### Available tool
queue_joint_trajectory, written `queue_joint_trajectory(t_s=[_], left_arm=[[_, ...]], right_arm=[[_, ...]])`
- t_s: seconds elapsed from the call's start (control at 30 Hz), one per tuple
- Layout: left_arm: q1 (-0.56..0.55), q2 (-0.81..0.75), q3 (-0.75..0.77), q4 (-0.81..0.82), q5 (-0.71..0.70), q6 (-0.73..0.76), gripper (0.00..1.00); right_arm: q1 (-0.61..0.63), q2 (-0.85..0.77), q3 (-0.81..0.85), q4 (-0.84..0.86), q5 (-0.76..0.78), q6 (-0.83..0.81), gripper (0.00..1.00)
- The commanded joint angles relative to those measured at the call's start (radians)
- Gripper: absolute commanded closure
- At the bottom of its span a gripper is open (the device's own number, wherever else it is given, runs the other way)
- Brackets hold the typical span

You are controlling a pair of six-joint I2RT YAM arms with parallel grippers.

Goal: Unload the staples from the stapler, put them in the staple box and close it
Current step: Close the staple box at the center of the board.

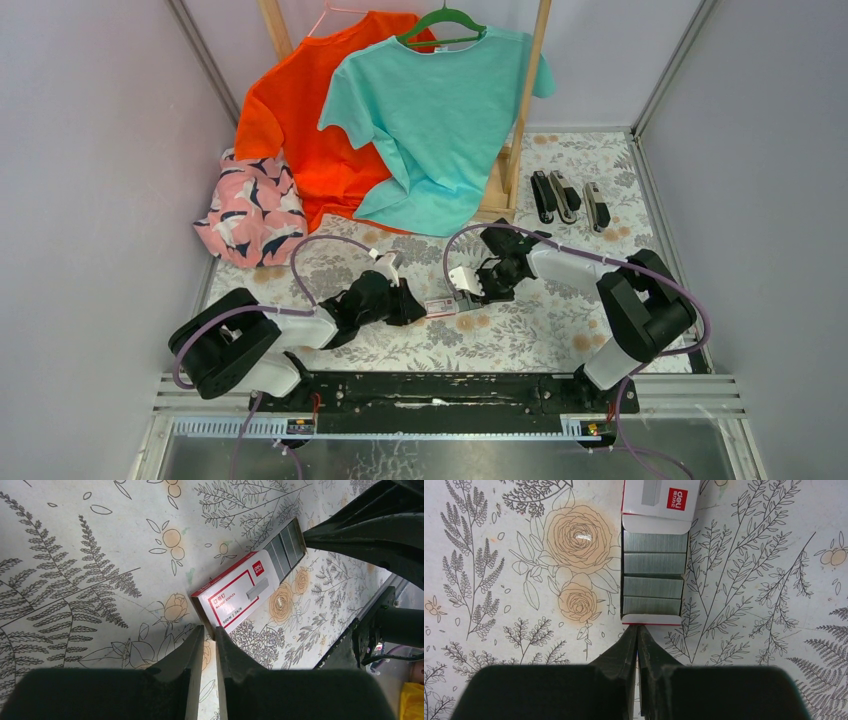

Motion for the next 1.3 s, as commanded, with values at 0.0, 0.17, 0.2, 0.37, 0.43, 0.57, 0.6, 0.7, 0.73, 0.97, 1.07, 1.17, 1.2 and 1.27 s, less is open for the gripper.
queue_joint_trajectory(t_s=[0.0, 0.17, 0.2, 0.37, 0.43, 0.57, 0.6, 0.7, 0.73, 0.97, 1.07, 1.17, 1.2, 1.27], left_arm=[[0.003, 0.011, 0.012, 0.055, 0.028, -0.008, 0.79], [0.003, 0.019, 0.012, 0.066, 0.035, -0.010, 0.80], [0.003, 0.016, 0.012, 0.067, 0.037, -0.010, 0.80], [0.003, 0.013, 0.010, 0.067, 0.040, -0.010, 0.81], [0.003, 0.016, 0.010, 0.069, 0.040, -0.010, 0.81], [0.003, 0.019, 0.010, 0.073, 0.039, -0.012, 0.82], [0.002, 0.018, 0.010, 0.073, 0.040, -0.012, 0.82], [0.004, 0.019, 0.010, 0.075, 0.039, -0.012, 0.83], [0.003, 0.018, 0.010, 0.076, 0.041, -0.013, 0.83], [0.003, 0.019, 0.010, 0.079, 0.045, -0.014, 0.84], [0.003, 0.021, 0.011, 0.080, 0.047, -0.014, 0.84], [0.003, 0.023, 0.010, 0.082, 0.047, -0.014, 0.84], [0.002, 0.024, 0.011, 0.083, 0.047, -0.014, 0.84], [0.003, 0.026, 0.012, 0.085, 0.047, -0.014, 0.84]], right_arm=[[0.013, 0.023, 0.028, -0.014, -0.045, 0.031, 0.91], [0.015, 0.029, 0.033, -0.013, -0.060, 0.041, 0.91], [0.016, 0.029, 0.032, -0.012, -0.061, 0.042, 0.91], [0.016, 0.027, 0.033, -0.012, -0.066, 0.044, 0.91], [0.016, 0.027, 0.032, -0.012, -0.067, 0.044, 0.91], [0.016, 0.023, 0.031, -0.011, -0.070, 0.044, 0.91], [0.016, 0.021, 0.031, -0.009, -0.073, 0.045, 0.91], [0.016, 0.018, 0.029, -0.009, -0.081, 0.046, 0.91], [0.017, 0.019, 0.029, -0.011, -0.082, 0.045, 0.91], [0.020, 0.013, 0.026, -0.013, -0.098, 0.043, 0.91], [0.021, 0.010, 0.027, -0.010, -0.101, 0.044, 0.91], [0.022, 0.009, 0.025, -0.007, -0.101, 0.046, 0.91], [0.023, 0.009, 0.025, -0.008, -0.101, 0.046, 0.91], [0.022, 0.008, 0.024, -0.006, -0.102, 0.047, 0.91]])
